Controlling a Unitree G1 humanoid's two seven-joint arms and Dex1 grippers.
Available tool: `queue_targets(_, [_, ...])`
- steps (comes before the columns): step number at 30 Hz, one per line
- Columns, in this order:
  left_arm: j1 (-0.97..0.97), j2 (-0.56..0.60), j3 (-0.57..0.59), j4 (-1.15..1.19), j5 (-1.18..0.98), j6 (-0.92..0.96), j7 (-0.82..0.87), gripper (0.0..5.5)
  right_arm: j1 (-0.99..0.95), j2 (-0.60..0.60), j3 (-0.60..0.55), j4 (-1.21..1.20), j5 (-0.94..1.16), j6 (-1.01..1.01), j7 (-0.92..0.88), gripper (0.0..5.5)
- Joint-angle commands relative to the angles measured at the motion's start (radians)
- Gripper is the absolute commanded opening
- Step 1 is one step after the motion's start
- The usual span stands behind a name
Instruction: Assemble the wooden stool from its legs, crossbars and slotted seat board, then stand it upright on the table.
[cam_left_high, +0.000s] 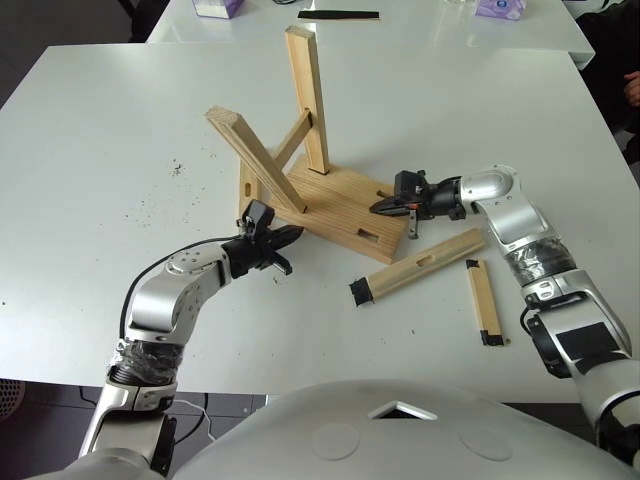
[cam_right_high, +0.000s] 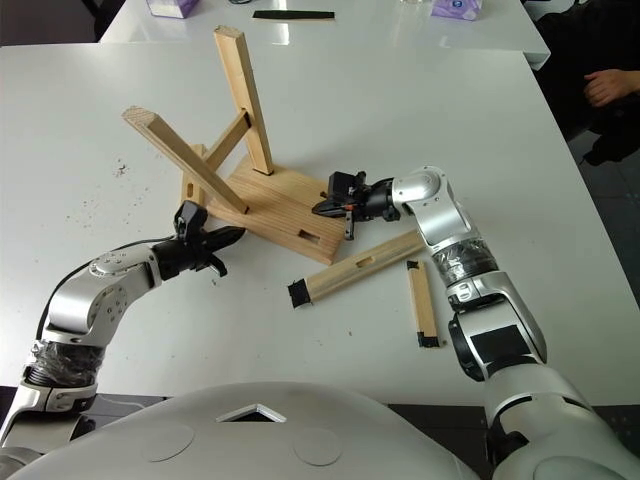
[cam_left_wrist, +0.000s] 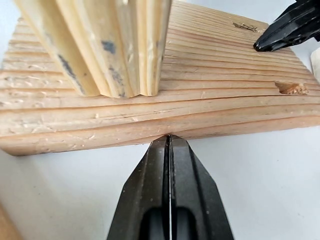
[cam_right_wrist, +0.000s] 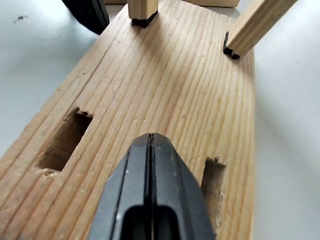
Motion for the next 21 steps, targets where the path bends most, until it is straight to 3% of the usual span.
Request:
queue_targets(1, [0.003, -0.025, 0.01, -0.036, -0.002, 0.014, 0.023, 0.0, -0.181, 0.027, -0.036, 0.209, -0.057, -0.069, -0.135, 0.03])
queue_targets(4, [0.016, -0.019, -0.013, -0.088, -0.011, 0.022, -0.006, 0.0, -0.198, 0.036, -0.007, 0.367, -0.119, -0.139, -0.201, 0.03])
queue_targets(8, [0.004, -0.016, -0.056, -0.064, 0.018, 0.017, -0.021, 0.0, -0.167, 0.03, 0.02, 0.419, -0.148, -0.19, -0.161, 0.03])
queue_targets(13, [-0.028, -0.043, -0.058, 0.015, 0.049, -0.006, 0.006, 0.0, -0.109, 0.021, 0.018, 0.305, -0.089, -0.169, 0.013, 0.03])
queue_targets(21, [-0.14, -0.086, -0.032, 0.157, 0.092, -0.063, 0.023, 0.0, 0.038, -0.005, 0.005, 0.067, -0.04, -0.079, 0.024, 0.03])
